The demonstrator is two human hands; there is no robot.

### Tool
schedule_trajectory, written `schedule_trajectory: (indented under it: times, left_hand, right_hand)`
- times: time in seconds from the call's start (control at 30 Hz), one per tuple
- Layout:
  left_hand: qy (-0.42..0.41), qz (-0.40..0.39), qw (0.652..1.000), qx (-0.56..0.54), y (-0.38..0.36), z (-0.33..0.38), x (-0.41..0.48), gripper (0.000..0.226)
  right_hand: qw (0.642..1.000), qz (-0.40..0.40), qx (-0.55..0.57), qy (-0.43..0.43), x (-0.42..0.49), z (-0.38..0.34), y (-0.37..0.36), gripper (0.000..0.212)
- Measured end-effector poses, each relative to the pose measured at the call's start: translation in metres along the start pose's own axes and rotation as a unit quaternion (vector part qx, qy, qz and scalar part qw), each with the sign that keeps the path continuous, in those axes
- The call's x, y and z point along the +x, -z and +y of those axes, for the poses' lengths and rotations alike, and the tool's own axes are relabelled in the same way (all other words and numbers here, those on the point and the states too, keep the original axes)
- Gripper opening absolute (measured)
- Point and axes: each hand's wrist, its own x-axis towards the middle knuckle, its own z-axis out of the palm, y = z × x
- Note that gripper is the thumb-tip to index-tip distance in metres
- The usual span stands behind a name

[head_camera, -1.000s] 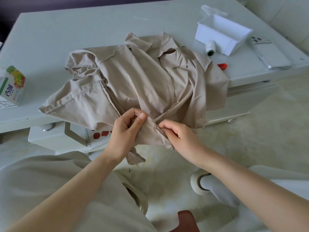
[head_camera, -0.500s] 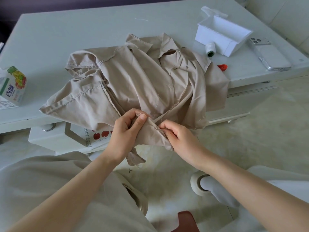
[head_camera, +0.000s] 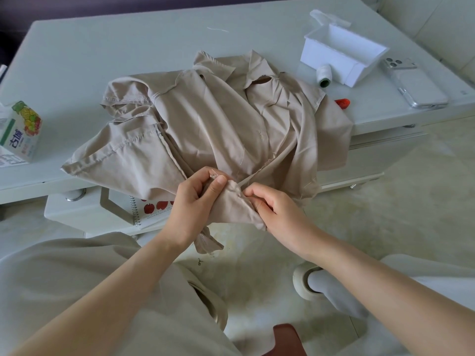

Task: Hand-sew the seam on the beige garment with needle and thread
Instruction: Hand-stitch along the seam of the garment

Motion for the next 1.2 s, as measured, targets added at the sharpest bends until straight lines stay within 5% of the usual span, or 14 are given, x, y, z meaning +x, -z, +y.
schedule_trajectory:
  times: [0.43,0.87,1.2]
  left_hand:
    - [0.023,-0.039,0.999,0.008,-0.006,0.003,-0.003,0.019]
    - [0.128,-0.06,0.976,-0.168,0.003,0.006,0.002,0.025]
    - [0.142,-0.065,0.973,-0.172,0.005,0.005,0.0,0.02]
  right_hand:
    - [0.997,0.001,0.07,-0.037,0.004,-0.008,-0.012,0.023]
    - [0.989,0.018,0.129,-0.076,0.008,-0.013,-0.013,0.032]
    - [0.98,0.017,0.118,-0.161,0.013,-0.008,-0.008,0.016]
